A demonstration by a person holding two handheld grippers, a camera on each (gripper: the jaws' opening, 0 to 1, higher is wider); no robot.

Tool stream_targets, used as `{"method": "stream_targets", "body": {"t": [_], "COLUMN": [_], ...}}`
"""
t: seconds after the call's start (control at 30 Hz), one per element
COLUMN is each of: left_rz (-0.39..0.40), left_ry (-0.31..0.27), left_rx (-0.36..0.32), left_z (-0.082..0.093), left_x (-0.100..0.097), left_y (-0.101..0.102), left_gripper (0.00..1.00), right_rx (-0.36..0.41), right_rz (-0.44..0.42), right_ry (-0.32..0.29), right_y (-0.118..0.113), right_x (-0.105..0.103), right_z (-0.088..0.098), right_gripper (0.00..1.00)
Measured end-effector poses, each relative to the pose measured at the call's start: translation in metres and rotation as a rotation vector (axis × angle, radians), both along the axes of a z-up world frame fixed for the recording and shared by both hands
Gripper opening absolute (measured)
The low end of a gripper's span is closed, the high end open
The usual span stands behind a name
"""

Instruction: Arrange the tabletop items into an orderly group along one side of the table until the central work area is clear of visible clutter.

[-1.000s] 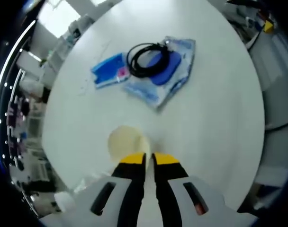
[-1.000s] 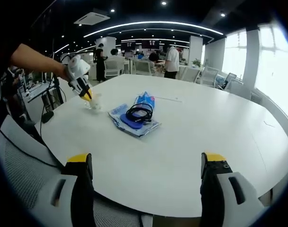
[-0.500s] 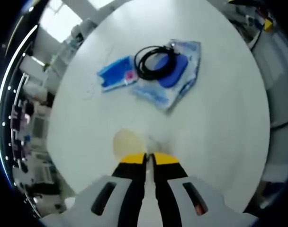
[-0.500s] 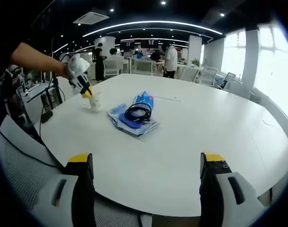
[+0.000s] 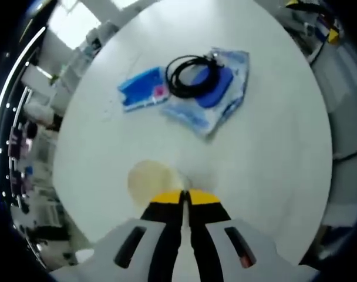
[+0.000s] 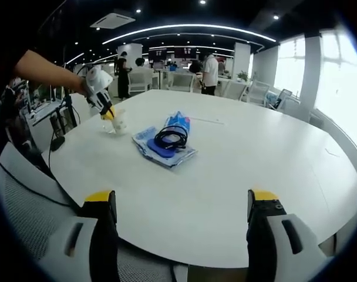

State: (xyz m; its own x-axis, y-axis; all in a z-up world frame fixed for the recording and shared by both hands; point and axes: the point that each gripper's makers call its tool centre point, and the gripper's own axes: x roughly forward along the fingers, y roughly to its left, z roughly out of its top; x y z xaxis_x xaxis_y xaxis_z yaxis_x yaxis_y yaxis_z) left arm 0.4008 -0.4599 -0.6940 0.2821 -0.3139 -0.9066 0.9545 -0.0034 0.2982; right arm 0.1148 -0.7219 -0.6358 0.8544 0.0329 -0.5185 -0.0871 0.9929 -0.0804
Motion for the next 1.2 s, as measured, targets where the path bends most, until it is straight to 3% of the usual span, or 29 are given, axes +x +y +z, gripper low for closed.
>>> {"method": "stream_targets", "body": {"t": [1.0, 1.2], "left_rz": [-0.024, -0.022], "left_ry": [0.001, -0.001], "left_rx": [0.054, 0.046], "left_z": [-0.0019, 0.0], "left_x": [0.0013, 0.0013], "left_y": [0.0062, 0.0046], "left_gripper": [0.02, 0.08], "right_rx": [0.0, -0.002], "right_rz": [-0.005, -0.003], "right_ry": [0.011, 0.013], "right_y": [-0.0024, -0.0025], "right_x": [0.0003, 0.0001], "right_z": [0.0002, -0.0001], "right_gripper": [0.9, 0.9]}}
